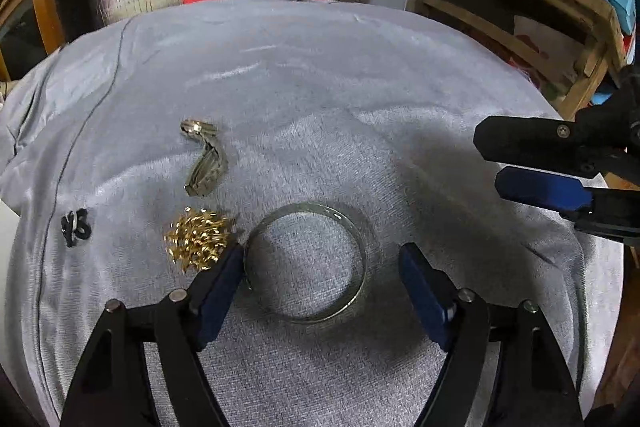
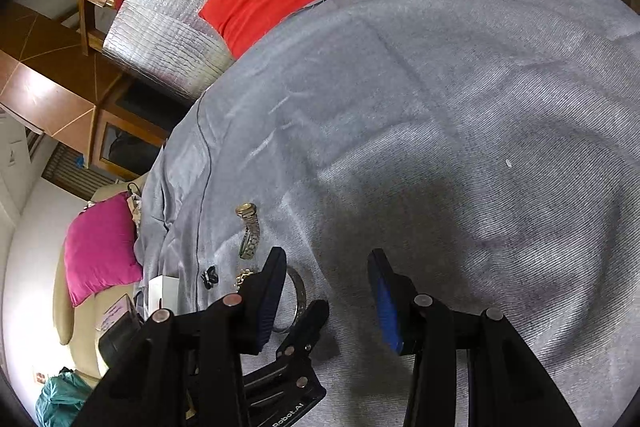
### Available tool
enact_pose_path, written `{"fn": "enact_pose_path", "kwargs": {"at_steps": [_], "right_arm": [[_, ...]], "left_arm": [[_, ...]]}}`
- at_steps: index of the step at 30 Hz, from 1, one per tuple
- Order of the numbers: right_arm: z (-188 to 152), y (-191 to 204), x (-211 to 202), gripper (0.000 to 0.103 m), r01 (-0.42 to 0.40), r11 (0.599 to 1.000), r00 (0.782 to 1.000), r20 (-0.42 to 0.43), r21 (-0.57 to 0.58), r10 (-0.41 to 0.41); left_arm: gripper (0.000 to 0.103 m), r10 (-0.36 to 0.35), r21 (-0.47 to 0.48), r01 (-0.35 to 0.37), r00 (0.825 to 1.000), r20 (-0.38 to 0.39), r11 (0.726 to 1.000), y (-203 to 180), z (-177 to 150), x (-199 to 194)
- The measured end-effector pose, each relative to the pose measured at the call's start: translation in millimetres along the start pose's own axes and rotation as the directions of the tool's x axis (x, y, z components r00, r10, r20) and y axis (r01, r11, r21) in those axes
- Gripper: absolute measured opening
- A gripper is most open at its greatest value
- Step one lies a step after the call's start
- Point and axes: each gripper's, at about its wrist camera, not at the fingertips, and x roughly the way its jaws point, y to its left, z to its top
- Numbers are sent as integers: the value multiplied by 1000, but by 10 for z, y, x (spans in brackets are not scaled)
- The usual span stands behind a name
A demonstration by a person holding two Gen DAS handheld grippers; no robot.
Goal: Organize jewelry
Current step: 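Grasp the silver bangle with the left tool while the right tool moves toward the gold brooch, then grasp the gold flower brooch with the right tool while the left tool holds the bangle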
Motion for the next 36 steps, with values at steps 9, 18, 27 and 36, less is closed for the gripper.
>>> {"fn": "enact_pose_path", "kwargs": {"at_steps": [9, 18, 27, 36], "right_arm": [[-11, 77, 17, 46, -13, 1000, 1000, -2, -13, 13], [-172, 416, 261, 46, -33, 996, 998, -53, -87, 28], [-457, 903, 672, 46, -8, 967, 996, -90, -254, -16], [-600, 1084, 1038, 46, 93, 925, 988, -80, -368, -131]], "left_arm": [[62, -34, 13, 34, 999, 17, 999, 56, -66, -220], [62, 56, -56, -53, 997, 48, 997, 636, -196, -685], [62, 169, -181, -168, 985, -10, 969, 1321, -302, -826], [62, 189, -234, -195, 981, -45, 953, 1539, -372, -887]]}}
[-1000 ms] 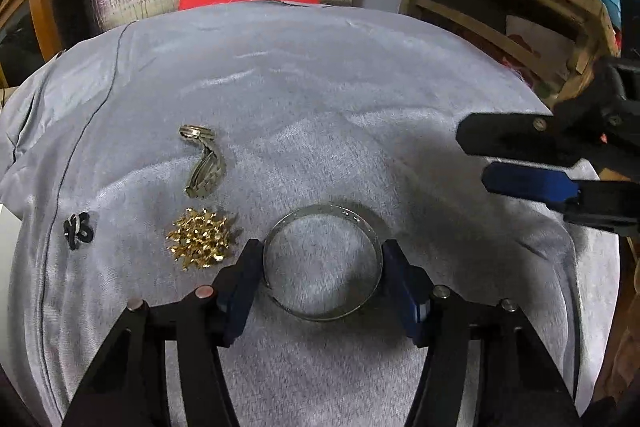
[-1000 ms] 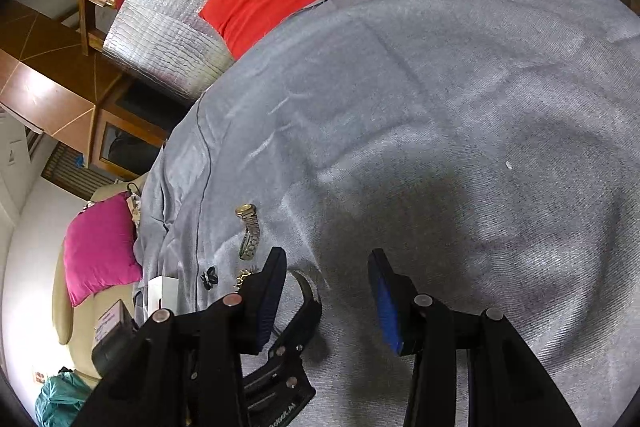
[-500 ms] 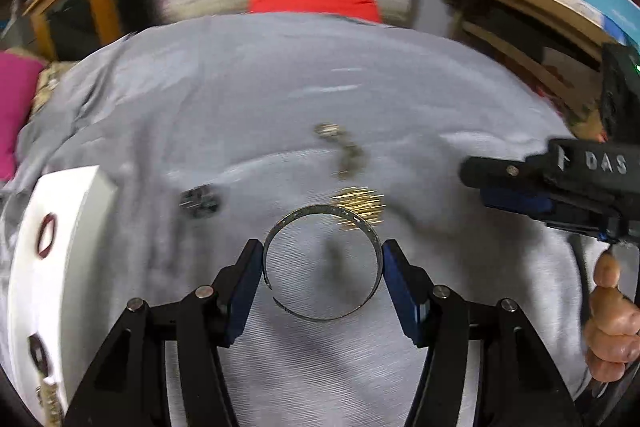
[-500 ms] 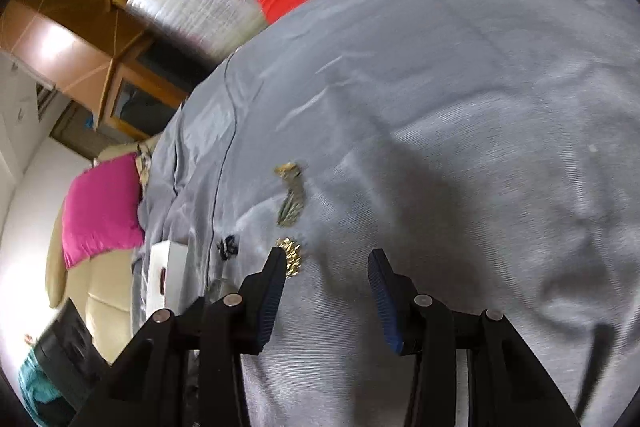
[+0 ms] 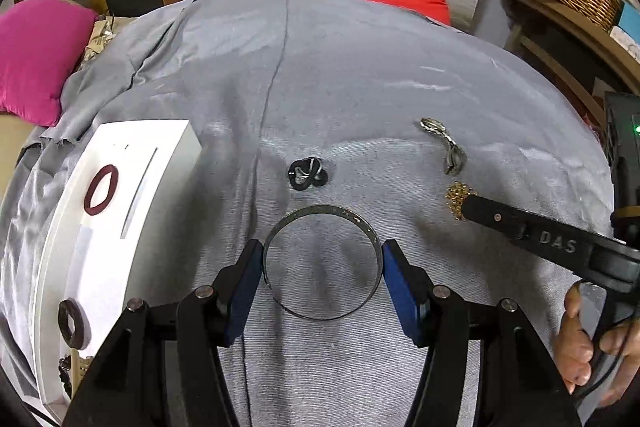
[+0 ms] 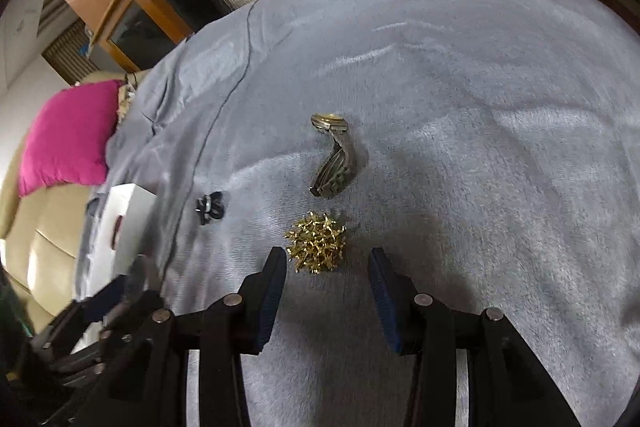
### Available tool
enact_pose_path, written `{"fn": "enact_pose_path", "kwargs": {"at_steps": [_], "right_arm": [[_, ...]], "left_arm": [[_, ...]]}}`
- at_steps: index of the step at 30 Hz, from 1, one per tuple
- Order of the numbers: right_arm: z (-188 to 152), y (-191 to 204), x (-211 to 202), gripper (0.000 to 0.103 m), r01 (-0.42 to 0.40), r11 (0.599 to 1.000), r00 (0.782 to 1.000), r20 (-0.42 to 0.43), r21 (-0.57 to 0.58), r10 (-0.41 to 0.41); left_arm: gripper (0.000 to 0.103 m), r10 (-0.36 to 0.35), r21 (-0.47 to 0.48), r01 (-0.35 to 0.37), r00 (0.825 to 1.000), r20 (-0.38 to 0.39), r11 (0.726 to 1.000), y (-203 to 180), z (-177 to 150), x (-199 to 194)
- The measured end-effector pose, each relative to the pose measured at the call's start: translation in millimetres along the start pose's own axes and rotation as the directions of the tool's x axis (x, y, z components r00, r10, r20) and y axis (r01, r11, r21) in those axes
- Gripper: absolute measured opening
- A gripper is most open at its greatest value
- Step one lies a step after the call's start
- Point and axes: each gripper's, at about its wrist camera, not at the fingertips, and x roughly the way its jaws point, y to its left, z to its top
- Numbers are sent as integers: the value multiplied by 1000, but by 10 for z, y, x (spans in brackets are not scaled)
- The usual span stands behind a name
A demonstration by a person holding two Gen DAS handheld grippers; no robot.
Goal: Organize jewelry
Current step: 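Grasp the gold flower brooch with the right tool while the left tool holds the bangle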
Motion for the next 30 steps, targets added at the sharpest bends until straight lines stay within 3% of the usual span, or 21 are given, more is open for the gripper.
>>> {"fn": "enact_pose_path", "kwargs": {"at_steps": [8, 13, 15, 22, 30], "right_arm": [[-20, 236, 117, 46, 135, 980, 990, 46, -143, -130], [-79, 341, 146, 32, 221, 945, 975, 86, -241, -206], [-71, 320, 128, 24, 217, 946, 975, 88, -238, -202], [-42, 301, 48, 14, 180, 959, 982, 95, -218, -162], [-9, 208, -22, 13, 110, 976, 992, 80, -187, -96]], "left_arm": [[62, 7, -24, -8, 1000, -24, 1000, 83, -9, 10], [62, 18, -35, -19, 1000, -17, 999, 116, -13, -8], [62, 21, -34, -22, 1000, -16, 999, 114, -14, -12], [62, 20, -42, -20, 1000, -15, 999, 150, -22, -40], [62, 23, -65, -23, 1000, -11, 998, 243, -15, -71]]}}
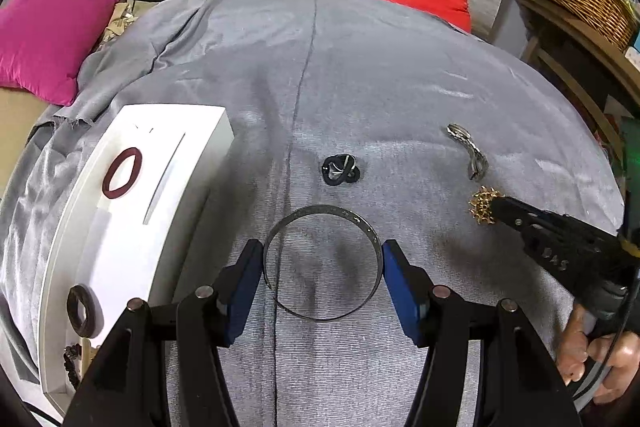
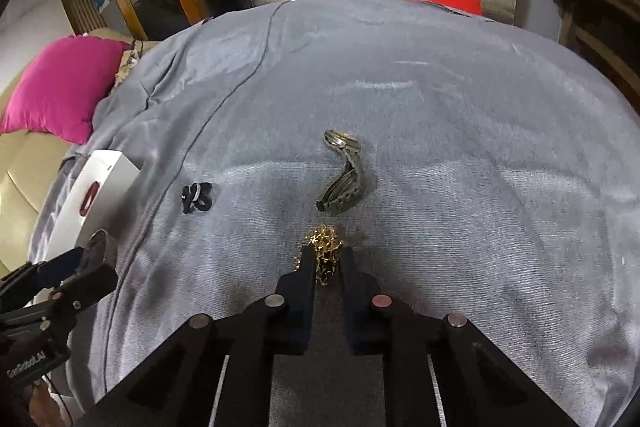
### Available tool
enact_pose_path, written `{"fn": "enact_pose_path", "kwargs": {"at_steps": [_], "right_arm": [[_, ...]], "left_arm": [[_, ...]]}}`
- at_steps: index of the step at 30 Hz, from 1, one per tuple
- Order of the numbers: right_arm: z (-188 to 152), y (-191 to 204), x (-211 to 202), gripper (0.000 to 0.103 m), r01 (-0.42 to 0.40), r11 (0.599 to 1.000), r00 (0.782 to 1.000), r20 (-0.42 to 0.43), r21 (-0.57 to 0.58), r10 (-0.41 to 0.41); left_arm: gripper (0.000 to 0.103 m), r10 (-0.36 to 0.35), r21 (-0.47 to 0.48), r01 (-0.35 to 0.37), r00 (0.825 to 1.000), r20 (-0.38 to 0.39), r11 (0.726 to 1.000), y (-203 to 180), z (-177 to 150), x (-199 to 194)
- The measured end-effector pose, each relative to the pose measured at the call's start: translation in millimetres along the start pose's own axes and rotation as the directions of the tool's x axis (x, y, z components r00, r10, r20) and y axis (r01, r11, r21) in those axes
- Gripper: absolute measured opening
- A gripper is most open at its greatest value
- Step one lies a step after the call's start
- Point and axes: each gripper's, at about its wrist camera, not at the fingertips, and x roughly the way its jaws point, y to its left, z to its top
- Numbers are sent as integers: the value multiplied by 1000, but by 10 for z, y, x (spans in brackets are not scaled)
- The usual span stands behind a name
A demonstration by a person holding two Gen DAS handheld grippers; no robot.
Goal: Organize jewelry
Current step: 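Grasp the gold flower brooch with the right tool while the left tool holds the bangle, then carry the bangle in the left tool while the right tool carries the brooch to the tray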
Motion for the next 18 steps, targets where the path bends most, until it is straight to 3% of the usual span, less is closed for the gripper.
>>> {"fn": "enact_pose_path", "kwargs": {"at_steps": [4, 8, 10, 15, 18], "right_arm": [[17, -94, -107, 13, -48, 998, 999, 25, 31, 47], [-2, -21, -238, 13, -50, 998, 996, 67, -42, 52], [-15, 12, -235, 13, -62, 996, 997, 52, -63, 65], [8, -142, -167, 14, -31, 999, 1000, -1, 16, 31], [12, -185, -115, 26, -34, 999, 999, -27, 33, 35]], "left_arm": [[62, -4, -7, 4, 1000, -1, 1000, 12, 7, 5], [62, -9, -6, 9, 1000, -7, 1000, -2, 9, 22], [62, -9, -4, 9, 1000, -8, 1000, -24, 5, 30], [62, -12, -2, 12, 1000, -13, 1000, -63, 1, 42], [62, -9, -2, 9, 1000, -14, 1000, -59, 2, 44]]}}
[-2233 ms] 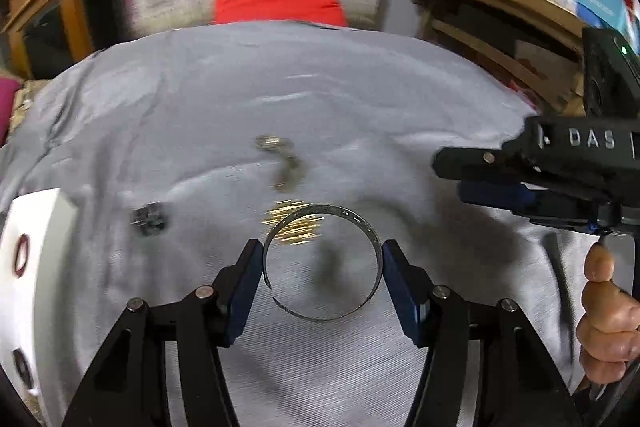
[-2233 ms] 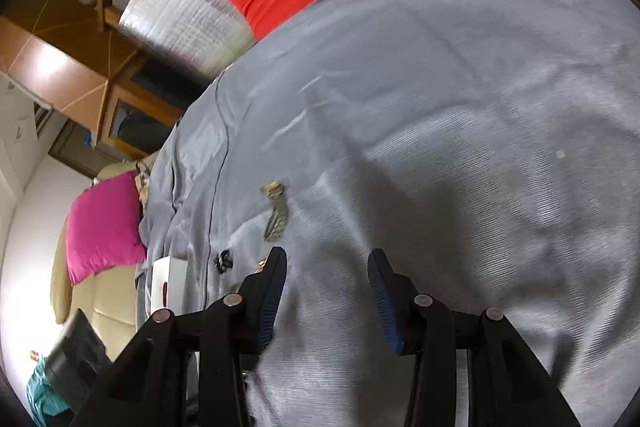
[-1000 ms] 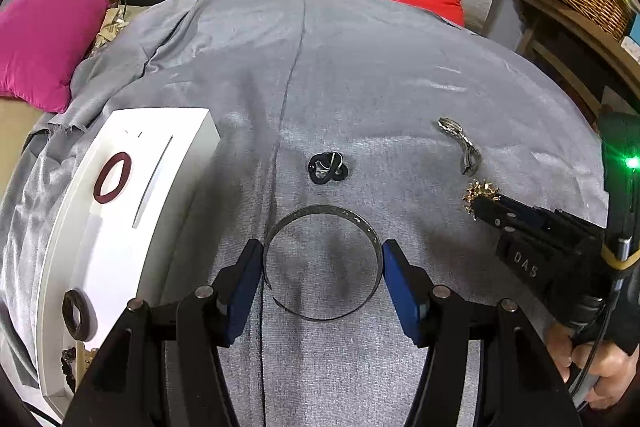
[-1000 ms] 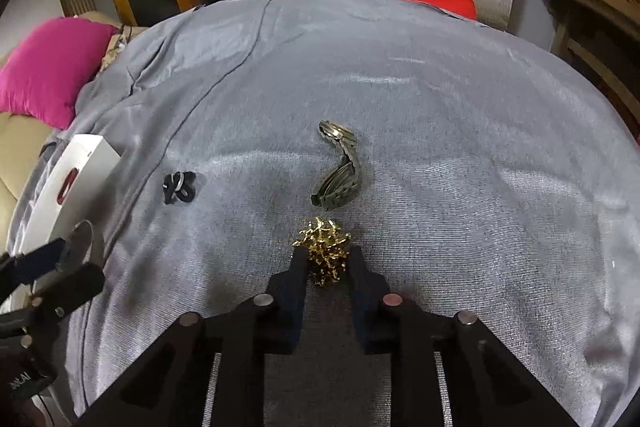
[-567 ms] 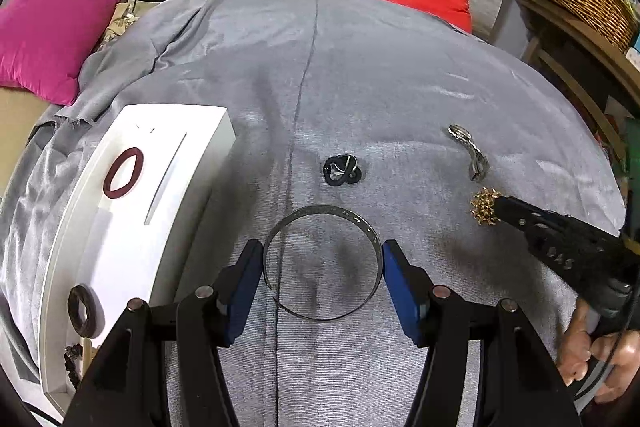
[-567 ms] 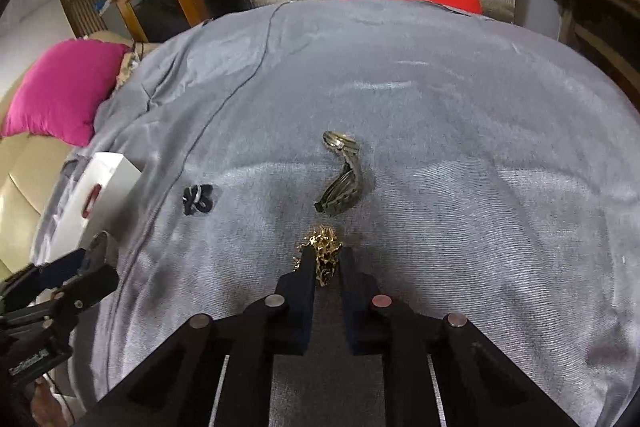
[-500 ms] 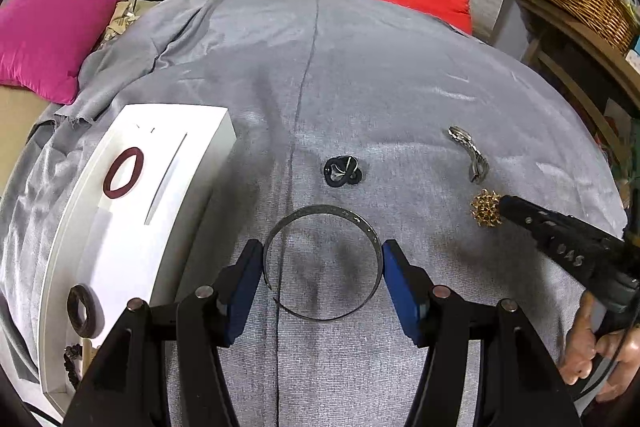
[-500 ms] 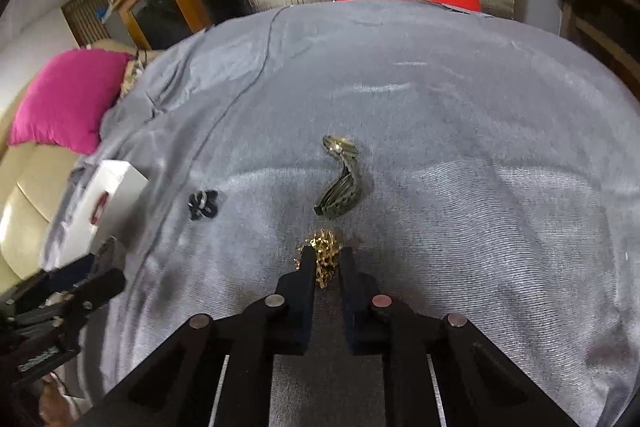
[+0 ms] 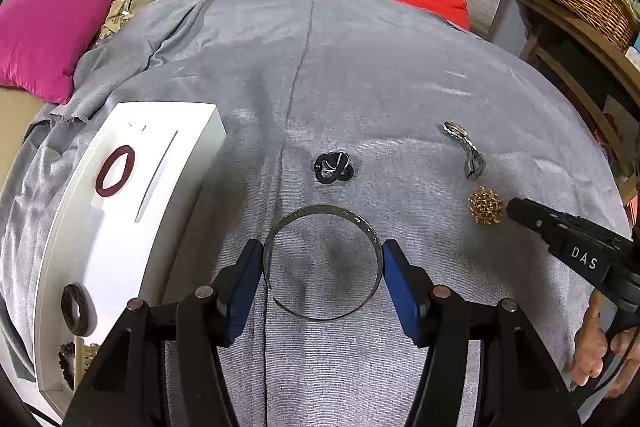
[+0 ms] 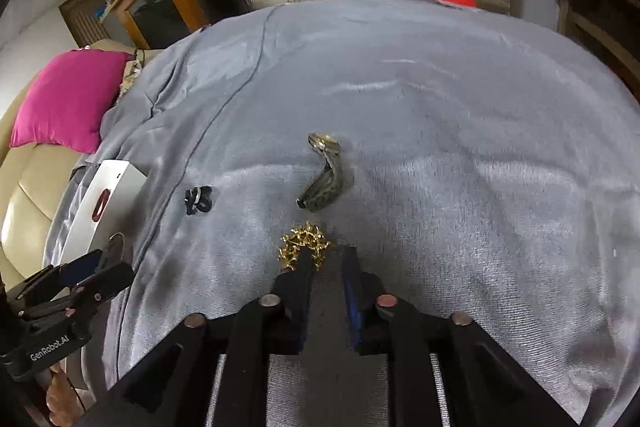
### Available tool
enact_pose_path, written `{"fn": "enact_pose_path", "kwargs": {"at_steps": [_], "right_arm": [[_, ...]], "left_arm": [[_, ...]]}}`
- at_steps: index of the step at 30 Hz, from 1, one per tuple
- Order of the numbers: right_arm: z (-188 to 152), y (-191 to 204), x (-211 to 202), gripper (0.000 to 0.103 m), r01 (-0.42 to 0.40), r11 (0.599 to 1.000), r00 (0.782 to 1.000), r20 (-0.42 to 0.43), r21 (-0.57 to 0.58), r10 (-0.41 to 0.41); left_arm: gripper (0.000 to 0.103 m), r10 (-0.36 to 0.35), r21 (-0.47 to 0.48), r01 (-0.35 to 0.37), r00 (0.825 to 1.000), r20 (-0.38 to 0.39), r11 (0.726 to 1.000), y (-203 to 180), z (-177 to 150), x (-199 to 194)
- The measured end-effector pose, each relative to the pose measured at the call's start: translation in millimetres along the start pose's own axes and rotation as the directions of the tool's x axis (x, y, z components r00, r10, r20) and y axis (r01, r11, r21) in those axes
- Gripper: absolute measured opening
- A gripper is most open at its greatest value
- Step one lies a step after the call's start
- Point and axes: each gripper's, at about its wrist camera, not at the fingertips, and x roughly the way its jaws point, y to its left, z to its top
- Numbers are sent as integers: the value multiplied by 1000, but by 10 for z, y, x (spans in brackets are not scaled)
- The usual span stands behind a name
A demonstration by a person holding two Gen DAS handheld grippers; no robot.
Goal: Organize jewelry
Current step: 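Carry the bangle in the left tool while the right tool carries the brooch to the tray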
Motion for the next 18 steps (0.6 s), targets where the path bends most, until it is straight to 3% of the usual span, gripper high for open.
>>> {"fn": "enact_pose_path", "kwargs": {"at_steps": [2, 4, 5, 12, 16, 18], "right_arm": [[-14, 43, 29, 47, 13, 1000, 1000, -6, -18, -13], [-28, 143, 35, 59, 31, 998, 999, 13, -63, -30], [-36, 190, 37, 60, 39, 996, 999, 22, -84, -37], [-93, 381, 224, 60, 113, 981, 994, 15, -154, -112], [-109, 393, 292, 37, 186, 967, 982, 45, -173, -181], [-98, 357, 279, 37, 173, 974, 985, 47, -149, -168]], "left_arm": [[62, 1, -7, -1, 1000, -2, 1000, 21, 4, 2], [62, 5, -14, -5, 1000, -2, 1000, 45, 7, -1], [62, 4, -15, -4, 1000, -3, 1000, 52, 5, -1], [62, 7, -23, -7, 1000, -3, 1000, 129, -12, -20], [62, 8, -30, -8, 1000, -1, 999, 186, -16, -38], [62, 8, -33, -8, 1000, -1, 999, 211, -15, -43]]}}
